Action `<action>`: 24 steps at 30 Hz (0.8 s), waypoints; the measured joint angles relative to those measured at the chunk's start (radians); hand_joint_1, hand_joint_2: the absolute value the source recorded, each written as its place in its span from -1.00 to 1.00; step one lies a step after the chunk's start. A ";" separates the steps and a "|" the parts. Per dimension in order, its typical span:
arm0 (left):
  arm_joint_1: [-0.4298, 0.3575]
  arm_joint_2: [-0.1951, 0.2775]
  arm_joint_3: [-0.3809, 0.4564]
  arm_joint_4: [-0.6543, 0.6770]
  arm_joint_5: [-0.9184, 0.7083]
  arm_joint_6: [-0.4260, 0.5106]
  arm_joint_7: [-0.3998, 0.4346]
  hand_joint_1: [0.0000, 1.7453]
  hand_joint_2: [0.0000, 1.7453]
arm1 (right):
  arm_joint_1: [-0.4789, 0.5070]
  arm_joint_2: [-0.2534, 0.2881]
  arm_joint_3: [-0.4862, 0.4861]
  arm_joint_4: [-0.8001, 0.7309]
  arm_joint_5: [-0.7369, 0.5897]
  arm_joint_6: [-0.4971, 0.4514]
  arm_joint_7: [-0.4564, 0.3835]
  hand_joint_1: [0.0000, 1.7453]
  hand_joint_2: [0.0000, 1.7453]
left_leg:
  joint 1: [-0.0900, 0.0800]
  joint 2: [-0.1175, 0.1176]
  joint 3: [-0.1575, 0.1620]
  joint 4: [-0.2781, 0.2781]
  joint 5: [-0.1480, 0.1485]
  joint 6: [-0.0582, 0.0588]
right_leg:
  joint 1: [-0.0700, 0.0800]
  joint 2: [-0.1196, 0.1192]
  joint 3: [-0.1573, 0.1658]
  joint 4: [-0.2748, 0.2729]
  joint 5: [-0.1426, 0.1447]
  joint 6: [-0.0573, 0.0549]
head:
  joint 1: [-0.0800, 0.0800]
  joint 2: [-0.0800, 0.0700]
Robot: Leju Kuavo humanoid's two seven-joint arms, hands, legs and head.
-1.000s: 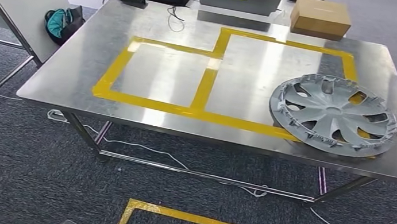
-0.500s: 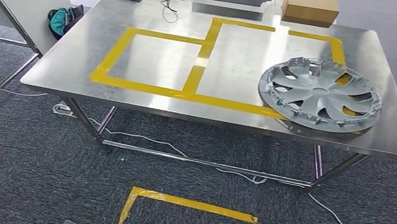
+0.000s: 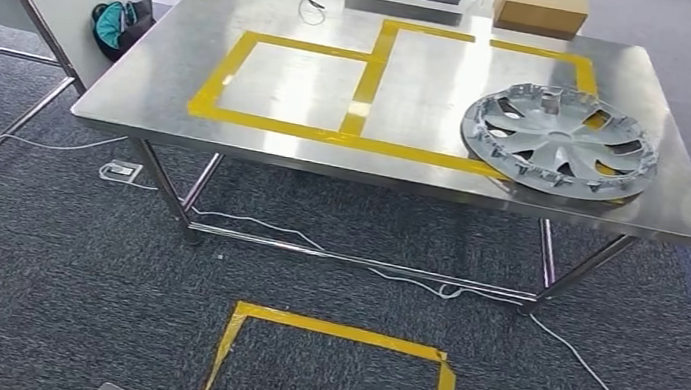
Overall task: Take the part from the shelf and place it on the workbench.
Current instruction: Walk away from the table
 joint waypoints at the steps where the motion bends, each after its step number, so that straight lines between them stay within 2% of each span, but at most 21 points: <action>1: 0.000 0.000 0.001 0.000 0.000 0.000 -0.001 -1.00 -1.00 | -0.003 0.000 -0.001 0.005 0.001 0.001 0.000 -1.00 -1.00 | -0.001 -0.001 -0.010 0.004 0.010 -0.004 | 0.001 0.000 0.066 -0.086 0.003 -0.003 | 0.001 0.000; 2: -0.001 -0.001 0.002 0.000 0.000 0.000 -0.003 -1.00 -1.00 | -0.008 0.000 -0.001 0.010 0.001 0.001 0.001 -1.00 -1.00 | -0.003 -0.001 -0.017 0.007 0.020 -0.009 | 0.002 0.000 0.118 -0.165 -0.009 -0.007 | 0.000 0.000; 3: -0.001 -0.001 0.003 -0.001 0.000 0.000 -0.004 -1.00 -1.00 | -0.011 0.000 -0.002 0.014 0.002 0.002 0.000 -1.00 -1.00 | -0.004 -0.001 -0.022 0.010 0.030 -0.013 | 0.003 0.000 0.152 -0.221 -0.025 -0.012 | 0.001 0.000; 4: 0.000 -0.002 0.004 -0.001 0.001 0.000 -0.005 -1.00 -1.00 | -0.013 0.000 -0.004 0.017 0.002 0.002 0.001 -1.00 -1.00 | -0.004 -0.001 -0.027 0.011 0.039 -0.019 | 0.006 0.000 0.164 -0.250 -0.035 -0.018 | 0.002 0.000; 5: 0.000 -0.002 0.005 0.000 0.001 0.000 -0.006 -1.00 -1.00 | -0.013 0.000 -0.006 0.021 0.002 0.003 0.001 -1.00 -1.00 | -0.002 -0.001 -0.030 0.011 0.048 -0.024 | 0.007 0.000 0.155 -0.251 -0.033 -0.026 | 0.004 0.000; 6: 0.002 -0.002 0.006 0.000 0.001 0.000 -0.006 -1.00 -1.00 | -0.013 0.001 -0.008 0.025 0.002 0.003 0.002 -1.00 -1.00 | 0.000 -0.002 -0.035 0.015 0.044 -0.031 | 0.007 -0.002 0.146 -0.247 -0.026 -0.035 | 0.006 0.000; 7: 0.003 -0.002 0.007 0.000 0.001 0.000 -0.006 -1.00 -1.00 | -0.013 0.001 -0.010 0.027 0.002 0.003 0.002 -1.00 -1.00 | 0.001 -0.004 -0.043 0.032 0.020 -0.038 | 0.006 -0.003 0.136 -0.246 -0.017 -0.045 | 0.005 0.000; 8: 0.005 -0.002 0.008 0.000 0.001 0.000 -0.007 -1.00 -1.00 | -0.014 0.001 -0.012 0.030 0.002 0.003 0.002 -1.00 -1.00 | 0.003 -0.005 -0.055 0.068 -0.020 -0.045 | 0.004 -0.005 0.125 -0.246 -0.007 -0.054 | 0.004 0.000; 10: 0.007 -0.002 0.008 0.000 0.001 0.000 -0.007 -1.00 -1.00 | -0.014 0.002 -0.012 0.034 0.002 0.003 0.002 -1.00 -1.00 | 0.005 -0.007 -0.089 0.191 -0.124 -0.055 | 0.004 -0.006 0.099 -0.244 0.014 -0.062 | 0.000 0.000; 11: 0.007 -0.002 0.008 0.000 0.001 0.000 -0.007 -1.00 -1.00 | -0.014 0.002 -0.013 0.036 0.002 0.003 0.002 -1.00 -1.00 | 0.006 -0.007 -0.101 0.254 -0.155 -0.058 | 0.004 -0.006 0.084 -0.243 0.025 -0.062 | -0.001 0.000; 12: 0.007 -0.002 0.008 0.000 0.001 0.000 -0.007 -1.00 -1.00 | -0.014 0.002 -0.014 0.038 0.002 0.003 0.002 -1.00 -1.00 | 0.006 -0.007 -0.102 0.296 -0.163 -0.059 | 0.005 -0.007 0.069 -0.241 0.036 -0.062 | 0.000 0.000; 13: 0.007 -0.002 0.008 0.000 0.001 0.000 -0.007 -1.00 -1.00 | -0.014 0.002 -0.014 0.040 0.002 0.003 0.002 -1.00 -1.00 | 0.006 -0.007 -0.087 0.306 -0.149 -0.058 | 0.005 -0.007 0.054 -0.237 0.046 -0.060 | 0.000 0.000; 14: 0.006 -0.002 0.008 0.000 0.001 0.000 -0.007 -1.00 -1.00 | -0.014 0.002 -0.014 0.041 0.002 0.003 0.002 -1.00 -1.00 | 0.006 -0.007 -0.055 0.279 -0.122 -0.057 | 0.005 -0.007 0.040 -0.232 0.054 -0.058 | 0.000 0.000; 16: 0.005 -0.002 0.008 -0.001 0.001 0.000 -0.007 -1.00 -1.00 | -0.014 0.002 -0.014 0.043 0.007 0.006 0.004 -1.00 -1.00 | 0.005 -0.005 0.047 0.146 -0.083 -0.049 | 0.007 -0.008 0.017 -0.217 0.067 -0.053 | -0.001 0.000; 17: 0.003 -0.002 0.008 -0.001 0.003 -0.002 -0.005 -1.00 -1.00 | -0.014 0.002 -0.015 0.044 0.024 0.017 0.012 -1.00 -1.00 | 0.004 -0.003 0.092 0.076 -0.082 -0.043 | 0.009 -0.010 0.006 -0.209 0.072 -0.050 | -0.001 0.000; 18: 0.001 -0.003 0.009 -0.001 0.006 -0.007 -0.003 -1.00 -1.00 | -0.014 0.002 -0.016 0.047 0.056 0.037 0.021 -1.00 -1.00 | 0.003 -0.002 0.121 0.026 -0.089 -0.037 | 0.011 -0.013 -0.003 -0.202 0.077 -0.045 | -0.001 0.000; 19: 0.002 -0.004 0.012 -0.002 0.008 -0.013 0.000 -1.00 -1.00 | -0.017 0.002 -0.019 0.054 0.096 0.064 0.029 -1.00 -1.00 | 0.001 -0.002 0.132 0.001 -0.096 -0.030 | 0.013 -0.018 -0.011 -0.197 0.082 -0.041 | -0.001 0.000; 21: 0.013 -0.010 0.022 -0.008 0.009 -0.029 0.004 -1.00 -1.00 | -0.030 0.002 -0.034 0.076 0.171 0.114 0.024 -1.00 -1.00 | 0.001 -0.007 0.122 -0.007 -0.095 -0.014 | 0.010 -0.023 -0.020 -0.190 0.085 -0.030 | -0.001 0.000; 22: 0.022 -0.014 0.029 -0.014 0.009 -0.036 0.005 -1.00 -1.00 | -0.038 0.002 -0.043 0.089 0.193 0.129 0.016 -1.00 -1.00 | 0.002 -0.009 0.116 -0.007 -0.089 -0.006 | 0.009 -0.020 -0.027 -0.177 0.072 -0.024 | -0.001 0.000; 23: 0.031 -0.019 0.037 -0.025 0.008 -0.045 0.008 -1.00 -1.00 | -0.046 0.002 -0.052 0.100 0.211 0.142 0.009 -1.00 -1.00 | 0.003 -0.011 0.110 -0.008 -0.082 0.002 | 0.007 -0.016 -0.041 -0.145 0.045 -0.018 | 0.000 0.000; 24: 0.038 -0.026 0.045 -0.038 0.006 -0.055 0.013 -1.00 -1.00 | -0.052 0.002 -0.061 0.111 0.227 0.155 0.004 -1.00 -1.00 | 0.003 -0.015 0.102 -0.008 -0.074 0.007 | 0.006 -0.010 -0.062 -0.091 0.005 -0.013 | 0.000 0.000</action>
